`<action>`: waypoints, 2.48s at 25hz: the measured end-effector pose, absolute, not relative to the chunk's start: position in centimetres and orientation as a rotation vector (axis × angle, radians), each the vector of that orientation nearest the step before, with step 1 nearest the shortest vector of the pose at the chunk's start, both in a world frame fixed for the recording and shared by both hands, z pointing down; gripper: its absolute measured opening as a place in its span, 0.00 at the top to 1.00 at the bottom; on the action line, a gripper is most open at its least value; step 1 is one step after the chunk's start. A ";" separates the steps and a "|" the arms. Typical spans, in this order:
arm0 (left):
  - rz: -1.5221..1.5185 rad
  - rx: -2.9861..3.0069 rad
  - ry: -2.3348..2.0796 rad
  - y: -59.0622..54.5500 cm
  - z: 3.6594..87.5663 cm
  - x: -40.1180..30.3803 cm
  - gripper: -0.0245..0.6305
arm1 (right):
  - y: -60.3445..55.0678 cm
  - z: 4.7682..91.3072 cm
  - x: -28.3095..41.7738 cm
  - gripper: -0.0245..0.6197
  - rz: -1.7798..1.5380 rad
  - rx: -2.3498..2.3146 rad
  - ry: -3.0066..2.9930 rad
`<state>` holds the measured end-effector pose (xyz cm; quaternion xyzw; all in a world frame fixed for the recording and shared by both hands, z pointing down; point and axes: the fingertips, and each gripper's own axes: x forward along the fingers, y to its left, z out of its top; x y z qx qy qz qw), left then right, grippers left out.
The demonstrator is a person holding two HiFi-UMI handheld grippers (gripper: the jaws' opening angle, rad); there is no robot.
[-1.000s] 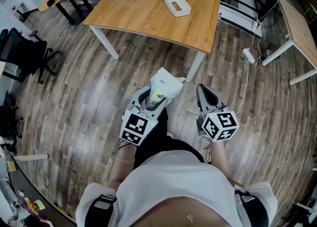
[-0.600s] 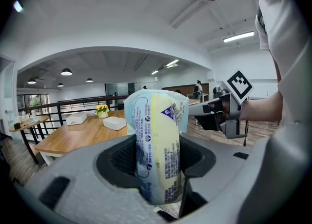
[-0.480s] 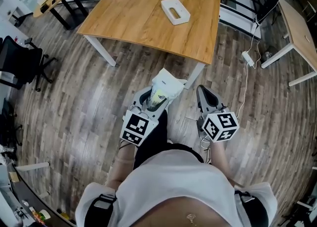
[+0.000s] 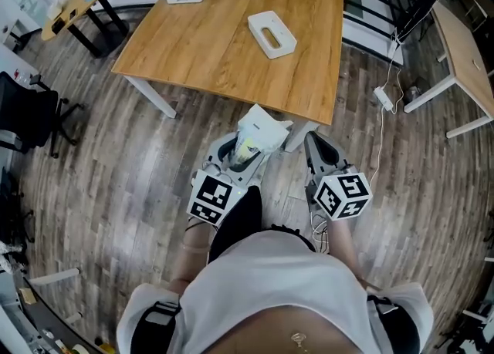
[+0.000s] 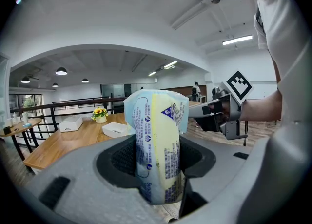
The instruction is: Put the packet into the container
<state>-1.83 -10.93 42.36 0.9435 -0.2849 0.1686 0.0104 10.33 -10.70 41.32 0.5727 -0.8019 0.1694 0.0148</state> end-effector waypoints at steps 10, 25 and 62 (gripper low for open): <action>0.540 2.941 -0.865 -17.1 43.0 -2.5 0.63 | -17.5 41.5 9.5 0.95 0.538 1.782 -2.502; 0.552 3.005 -0.794 -24.1 42.9 -2.4 0.63 | -24.2 41.6 9.5 0.95 0.580 1.858 -2.497; 1.057 3.261 -0.393 -52.1 45.0 5.7 0.63 | -42.4 43.6 21.3 0.95 0.716 2.099 -2.302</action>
